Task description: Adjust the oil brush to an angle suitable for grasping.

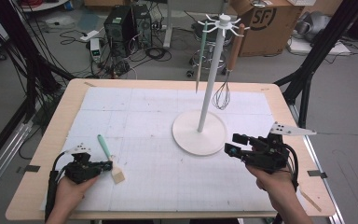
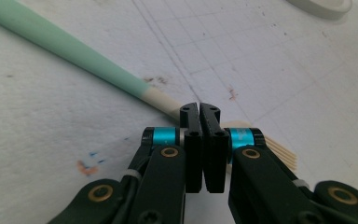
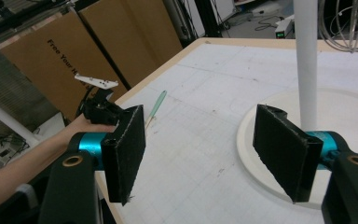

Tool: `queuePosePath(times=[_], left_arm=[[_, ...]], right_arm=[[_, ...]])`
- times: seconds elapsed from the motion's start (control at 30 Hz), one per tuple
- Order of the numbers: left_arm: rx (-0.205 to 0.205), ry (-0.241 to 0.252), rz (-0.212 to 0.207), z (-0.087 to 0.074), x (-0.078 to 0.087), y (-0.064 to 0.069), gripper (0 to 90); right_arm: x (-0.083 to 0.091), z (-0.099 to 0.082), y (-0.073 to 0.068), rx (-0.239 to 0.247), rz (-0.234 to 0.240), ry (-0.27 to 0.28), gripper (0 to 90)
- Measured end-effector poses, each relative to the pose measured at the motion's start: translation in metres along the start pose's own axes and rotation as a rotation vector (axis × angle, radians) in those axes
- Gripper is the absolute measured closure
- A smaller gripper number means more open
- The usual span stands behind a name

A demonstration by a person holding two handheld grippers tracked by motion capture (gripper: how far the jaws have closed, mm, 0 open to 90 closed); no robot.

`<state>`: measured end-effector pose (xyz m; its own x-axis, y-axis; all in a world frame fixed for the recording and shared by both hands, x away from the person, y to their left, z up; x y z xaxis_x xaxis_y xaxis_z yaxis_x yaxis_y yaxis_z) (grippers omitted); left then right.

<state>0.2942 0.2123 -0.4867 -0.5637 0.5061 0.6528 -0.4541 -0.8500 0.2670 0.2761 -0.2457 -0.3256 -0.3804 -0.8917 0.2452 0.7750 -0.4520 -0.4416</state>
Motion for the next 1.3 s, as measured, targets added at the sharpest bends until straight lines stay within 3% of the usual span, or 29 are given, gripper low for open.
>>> queuePosePath(times=[0.47,0.8,1.3], left_arm=[[-0.093,-0.063,-0.093,0.014,-0.032,0.049,88.0],[-0.128,-0.093,-0.137,0.025,-0.053,0.070,88.5],[-0.197,-0.127,-0.217,0.035,-0.086,0.122,88.6]], right_arm=[[0.003,0.000,0.000,-0.005,-0.005,-0.006,33.8],[0.004,0.000,0.002,-0.005,-0.007,-0.007,33.8],[-0.001,-0.001,0.000,-0.003,-0.008,-0.015,34.1]])
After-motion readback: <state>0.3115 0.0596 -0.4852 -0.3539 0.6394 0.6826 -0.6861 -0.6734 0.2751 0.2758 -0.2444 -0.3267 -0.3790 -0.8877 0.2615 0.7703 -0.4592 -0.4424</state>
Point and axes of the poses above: each handheld gripper's, and its own axes: x roughly backward along the jaws, z roughly out of its top, y roughly to its right, the point moved 5 cm from there along -x, roughly forward along the jaws, and after that the axes turned 8 degrees about z, right-handed, at the moved point
